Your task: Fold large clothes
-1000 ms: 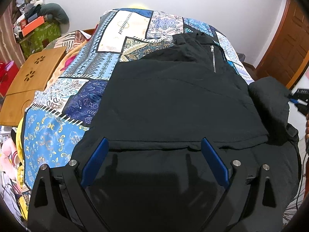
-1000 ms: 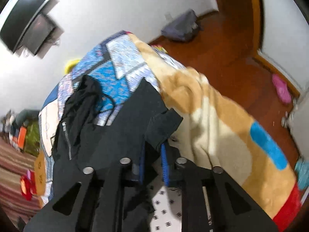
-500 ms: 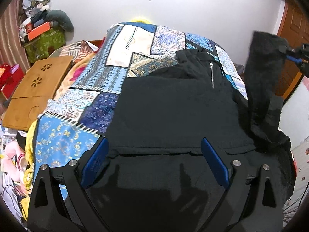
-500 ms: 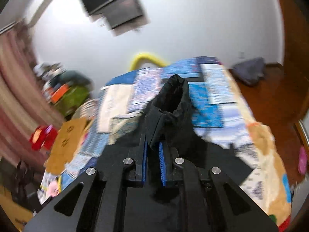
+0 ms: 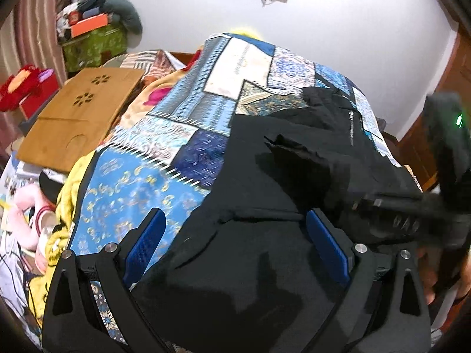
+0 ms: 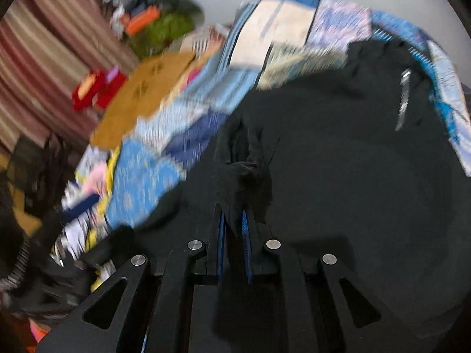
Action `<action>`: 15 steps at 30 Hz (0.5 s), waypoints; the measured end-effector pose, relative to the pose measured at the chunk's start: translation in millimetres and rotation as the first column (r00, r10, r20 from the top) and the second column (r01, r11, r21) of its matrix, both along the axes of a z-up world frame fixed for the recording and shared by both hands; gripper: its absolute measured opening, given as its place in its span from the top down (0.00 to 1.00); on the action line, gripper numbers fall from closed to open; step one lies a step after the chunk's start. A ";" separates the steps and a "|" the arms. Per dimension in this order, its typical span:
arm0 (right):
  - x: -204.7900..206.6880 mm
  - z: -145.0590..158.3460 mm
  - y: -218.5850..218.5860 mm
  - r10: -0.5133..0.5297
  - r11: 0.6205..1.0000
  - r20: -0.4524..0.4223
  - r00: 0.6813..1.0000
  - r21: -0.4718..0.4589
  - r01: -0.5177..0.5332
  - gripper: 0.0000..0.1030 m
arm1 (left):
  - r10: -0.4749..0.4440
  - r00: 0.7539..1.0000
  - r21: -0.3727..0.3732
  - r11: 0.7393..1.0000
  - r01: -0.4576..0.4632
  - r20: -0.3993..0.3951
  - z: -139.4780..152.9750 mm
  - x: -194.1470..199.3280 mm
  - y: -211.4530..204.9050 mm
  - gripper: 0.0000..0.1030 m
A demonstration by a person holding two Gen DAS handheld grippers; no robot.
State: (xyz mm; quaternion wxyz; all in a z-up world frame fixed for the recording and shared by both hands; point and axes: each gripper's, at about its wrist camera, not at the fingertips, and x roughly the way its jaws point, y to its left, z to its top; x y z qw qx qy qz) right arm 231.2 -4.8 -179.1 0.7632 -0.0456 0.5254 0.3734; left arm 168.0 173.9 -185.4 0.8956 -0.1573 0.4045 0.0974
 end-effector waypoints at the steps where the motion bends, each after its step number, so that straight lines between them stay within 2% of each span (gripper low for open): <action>1: -3.2 -4.4 2.4 0.009 1.000 -0.011 1.000 -0.010 -0.009 0.88 | 0.006 1.000 -0.002 1.000 -0.006 -0.001 -1.1 -2.3 3.0 0.06; 4: -3.5 -8.7 3.7 0.003 0.999 -0.081 0.997 -0.053 -0.008 0.72 | 0.014 1.000 -0.024 1.000 -0.014 -0.003 -4.6 -6.3 8.9 0.06; 7: -5.3 2.6 -10.0 0.002 0.999 -0.089 0.996 -0.034 -0.005 0.71 | 0.002 1.000 -0.084 0.997 -0.002 0.001 -7.3 -7.1 10.8 0.06; 9: -11.0 16.8 -22.8 -0.008 0.999 -0.030 1.000 -0.035 0.007 0.66 | -0.012 1.000 -0.118 0.993 0.013 0.008 -8.2 -5.9 10.0 0.06; 11: -14.7 35.4 -44.1 -0.022 0.999 0.057 0.998 -0.042 0.024 0.49 | -0.029 1.000 -0.169 0.985 0.031 0.012 -11.9 -2.7 8.3 0.06; 14: -18.1 59.6 -79.1 -0.097 0.994 0.194 0.976 -0.028 0.104 0.41 | -0.050 0.999 -0.245 0.968 0.049 0.000 -23.7 5.6 4.8 0.07; 15: -18.2 66.2 -94.1 -0.130 0.989 0.233 0.964 -0.034 0.142 0.39 | -0.050 0.999 -0.263 0.964 0.046 -0.009 -27.6 8.0 4.3 0.10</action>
